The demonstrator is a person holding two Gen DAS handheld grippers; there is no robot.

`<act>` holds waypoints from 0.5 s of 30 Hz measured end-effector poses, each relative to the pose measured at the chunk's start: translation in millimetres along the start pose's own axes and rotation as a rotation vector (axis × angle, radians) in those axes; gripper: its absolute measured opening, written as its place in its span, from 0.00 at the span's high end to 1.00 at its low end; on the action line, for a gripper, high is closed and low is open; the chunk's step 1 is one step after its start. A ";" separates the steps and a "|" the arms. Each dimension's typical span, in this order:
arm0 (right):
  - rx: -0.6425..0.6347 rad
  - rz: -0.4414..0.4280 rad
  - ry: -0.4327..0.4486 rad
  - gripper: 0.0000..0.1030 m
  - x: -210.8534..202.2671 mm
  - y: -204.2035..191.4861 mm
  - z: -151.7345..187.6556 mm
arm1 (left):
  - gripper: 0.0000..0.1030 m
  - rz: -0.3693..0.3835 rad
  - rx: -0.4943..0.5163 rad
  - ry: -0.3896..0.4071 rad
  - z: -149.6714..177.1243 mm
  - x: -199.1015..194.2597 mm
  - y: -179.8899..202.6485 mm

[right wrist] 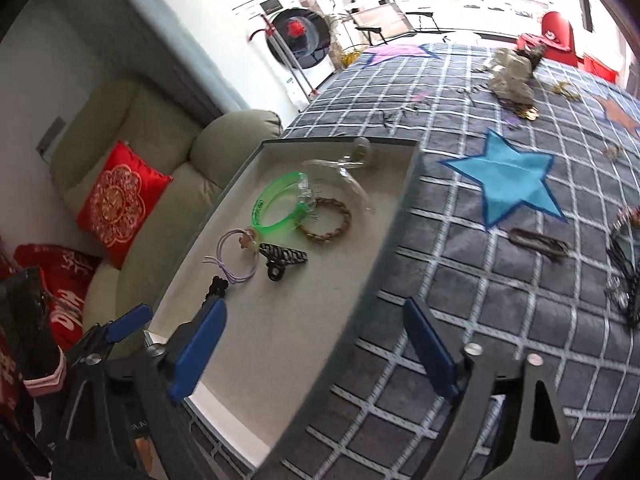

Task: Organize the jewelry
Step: 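Move both open tools back over the remaining jewelry on the bed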

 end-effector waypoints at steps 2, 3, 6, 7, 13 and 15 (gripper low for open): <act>0.018 -0.007 0.007 0.09 -7.3 6.7 4.1 | 0.00 0.004 0.012 0.000 -0.1 -3.1 5.7; 0.025 -0.007 0.010 0.09 -10.6 9.7 6.0 | 0.00 0.004 0.018 0.001 -0.1 -5.0 8.4; 0.047 -0.002 0.018 0.09 -20.6 21.4 13.3 | 0.00 0.004 0.039 0.011 -1.0 -10.8 16.9; 0.056 -0.001 0.020 0.08 -23.7 25.7 15.7 | 0.00 0.003 0.048 0.019 -0.8 -13.6 20.4; 0.106 0.030 0.048 0.00 -46.2 55.1 29.7 | 0.00 0.008 0.136 0.068 0.0 -31.2 49.3; 0.115 0.037 0.067 0.00 -56.1 61.1 29.8 | 0.00 0.018 0.156 0.076 0.0 -35.9 58.3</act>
Point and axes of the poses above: each gripper's, at about its wrist camera, not at the fingertips, and x roughly the way its jaws point, y to its right, z to its underside, the point moved 4 cm from there along x, roughly the way its jaws point, and after that the axes turned 7 degrees about -z, right-handed, at the moved point
